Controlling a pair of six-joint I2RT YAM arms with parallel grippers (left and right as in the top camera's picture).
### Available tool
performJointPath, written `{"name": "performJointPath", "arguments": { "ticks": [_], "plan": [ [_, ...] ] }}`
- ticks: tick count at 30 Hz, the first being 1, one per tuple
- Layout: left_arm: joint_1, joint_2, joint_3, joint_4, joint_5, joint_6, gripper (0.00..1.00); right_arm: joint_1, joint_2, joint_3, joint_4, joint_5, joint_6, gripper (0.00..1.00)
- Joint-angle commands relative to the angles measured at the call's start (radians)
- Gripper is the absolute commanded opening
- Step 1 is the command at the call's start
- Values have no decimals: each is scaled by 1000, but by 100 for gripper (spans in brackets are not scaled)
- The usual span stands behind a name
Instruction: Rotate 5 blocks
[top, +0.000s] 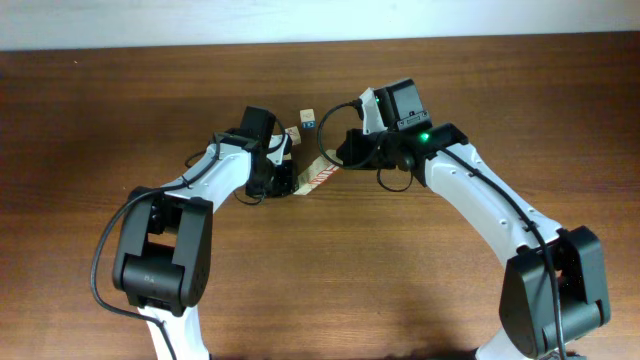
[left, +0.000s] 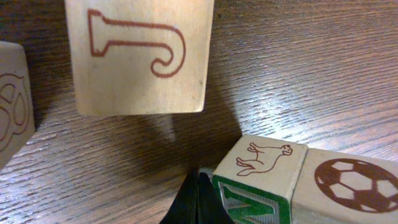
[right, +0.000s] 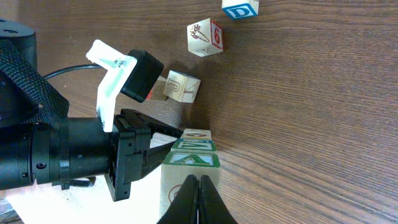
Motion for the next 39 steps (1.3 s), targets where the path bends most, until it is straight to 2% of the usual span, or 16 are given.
{"name": "performJointPath", "arguments": {
  "ticks": [1,8,21,35,39],
  "plan": [
    [-39,7,5,17,155,5,0,52,39,-26,-20,-57,8,4],
    [-39,7,5,16,154,5,0,78,44,-26,-19,27,13,4],
    [-22,7,5,10,154,4,0,104,57,-26,-16,33,27,4],
    [-10,7,5,-18,56,-101,0,105,57,-26,-16,32,27,4],
    [-3,7,5,-45,-11,-153,0,105,57,-26,-16,32,27,4]
  ]
}}
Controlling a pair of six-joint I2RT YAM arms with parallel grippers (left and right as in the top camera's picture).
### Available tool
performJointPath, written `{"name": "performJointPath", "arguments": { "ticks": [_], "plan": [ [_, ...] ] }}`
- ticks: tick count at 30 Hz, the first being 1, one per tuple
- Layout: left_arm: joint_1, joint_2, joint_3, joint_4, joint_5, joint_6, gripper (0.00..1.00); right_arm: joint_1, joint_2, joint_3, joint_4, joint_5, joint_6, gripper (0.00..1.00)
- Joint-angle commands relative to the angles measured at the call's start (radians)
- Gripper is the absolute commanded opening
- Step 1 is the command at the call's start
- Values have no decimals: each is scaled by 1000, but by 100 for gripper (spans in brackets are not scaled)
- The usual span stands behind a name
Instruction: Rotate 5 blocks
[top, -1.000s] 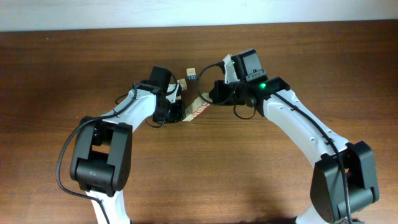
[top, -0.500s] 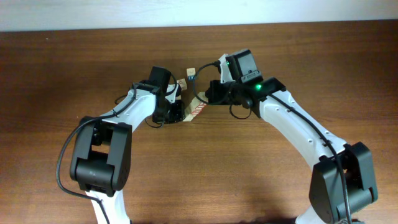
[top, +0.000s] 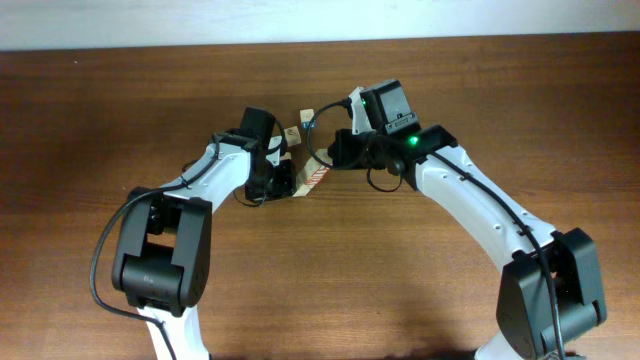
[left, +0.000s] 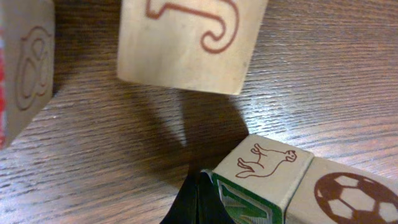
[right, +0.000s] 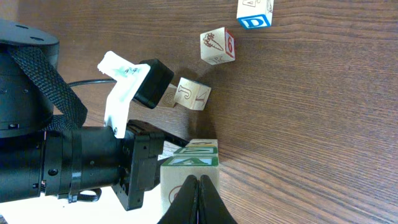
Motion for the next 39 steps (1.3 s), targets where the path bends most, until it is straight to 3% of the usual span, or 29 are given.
{"name": "performJointPath", "arguments": {
  "ticks": [1,39],
  "plan": [
    [0,7,4,-16,2,-42,0,52,57,-44,-35,-31,2,4],
    [17,7,4,-21,-5,-53,0,136,79,-44,1,32,36,4]
  ]
}}
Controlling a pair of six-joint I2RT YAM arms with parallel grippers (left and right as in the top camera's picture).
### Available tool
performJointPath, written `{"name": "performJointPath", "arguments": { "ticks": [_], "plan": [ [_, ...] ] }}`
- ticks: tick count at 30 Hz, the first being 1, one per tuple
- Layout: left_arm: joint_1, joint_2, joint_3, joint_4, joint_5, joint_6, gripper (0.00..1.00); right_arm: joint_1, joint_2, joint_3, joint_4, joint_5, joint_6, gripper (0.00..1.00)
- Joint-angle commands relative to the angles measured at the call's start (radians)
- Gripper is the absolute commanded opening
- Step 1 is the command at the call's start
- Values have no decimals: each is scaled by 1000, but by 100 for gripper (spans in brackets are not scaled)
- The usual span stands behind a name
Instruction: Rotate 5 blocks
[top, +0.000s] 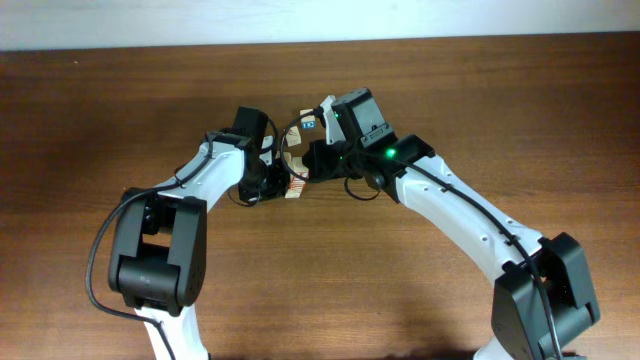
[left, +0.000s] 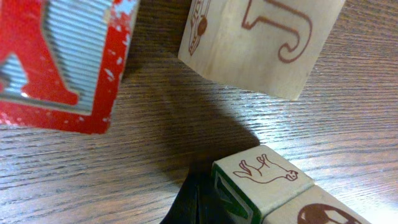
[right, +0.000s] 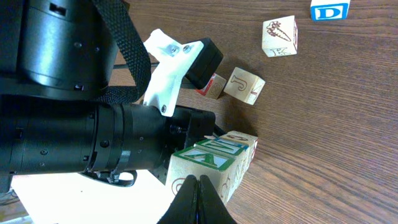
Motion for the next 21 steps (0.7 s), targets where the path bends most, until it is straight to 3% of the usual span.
{"name": "performJointPath", "arguments": {
  "ticks": [1,21],
  "plan": [
    [-11,9,2,3,14,-10,0,25,84,-51,-40,21,11,4],
    [37,9,2,-5,-33,-10,0,33,93,-51,-26,21,10,4]
  ]
}}
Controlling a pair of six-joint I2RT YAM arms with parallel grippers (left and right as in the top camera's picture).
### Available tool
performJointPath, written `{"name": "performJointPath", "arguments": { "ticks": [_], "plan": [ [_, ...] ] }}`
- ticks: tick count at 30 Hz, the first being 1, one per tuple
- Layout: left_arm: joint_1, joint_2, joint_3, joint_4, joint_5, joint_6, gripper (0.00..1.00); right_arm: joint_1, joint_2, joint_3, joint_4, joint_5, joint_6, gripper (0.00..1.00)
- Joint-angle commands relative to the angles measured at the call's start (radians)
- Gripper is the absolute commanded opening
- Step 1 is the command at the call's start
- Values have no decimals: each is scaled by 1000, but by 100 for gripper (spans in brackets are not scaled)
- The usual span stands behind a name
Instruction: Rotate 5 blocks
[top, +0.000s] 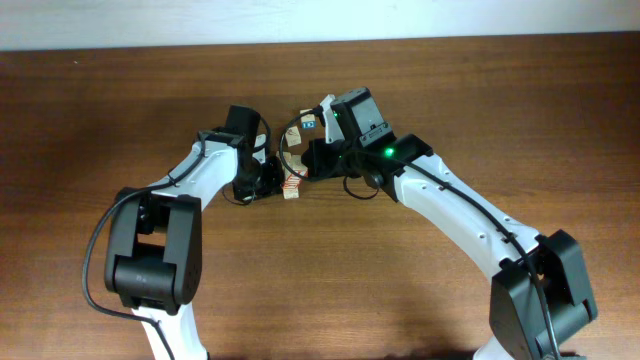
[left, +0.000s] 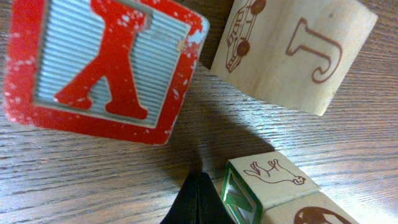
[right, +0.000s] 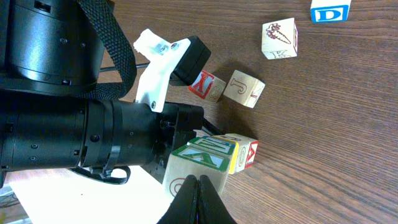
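Note:
A short row of wooden blocks (top: 291, 186) lies between both arms. In the right wrist view its near block (right: 198, 163) has a green-framed A on top, and a red face (right: 251, 154) shows at the far end. My right gripper (right: 199, 200) is shut, tips against that near block. My left gripper (left: 200, 200) is shut, its tip beside the row's green-edged animal block (left: 268, 179), which adjoins a ball block (left: 323, 214). Loose ahead of it lie a red-framed block (left: 102, 68) and a J block (left: 298, 56).
Farther off in the right wrist view lie a plant-picture block (right: 280, 37) and a blue D block (right: 329, 11). The black left arm (right: 74, 143) crowds the row's left side. The two wrists are close together over brown wood table (top: 500, 110).
The left gripper has shifted a little toward the red-framed block, which now shows whole. The row has turned slightly more, showing a red face at its far end. Both grippers stay shut.
The row first lay right of the left gripper, running straight away from the right wrist camera, both shut grippers at its ends. At each later moment it lay farther left and more slanted, the right arm with it. The J and red blocks now sit closer.

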Motion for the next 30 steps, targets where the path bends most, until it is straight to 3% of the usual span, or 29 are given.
{"name": "performJointPath", "arguments": {
  "ticks": [1,12,30],
  "plan": [
    [3,9,2,-5,-36,-10,0,33,81,-55,-34,24,1,4],
    [3,9,2,-5,-33,-10,0,59,81,-33,-31,55,-95,4],
    [68,9,2,-4,-6,-9,0,90,81,-27,-30,89,-116,4]
  ]
}}
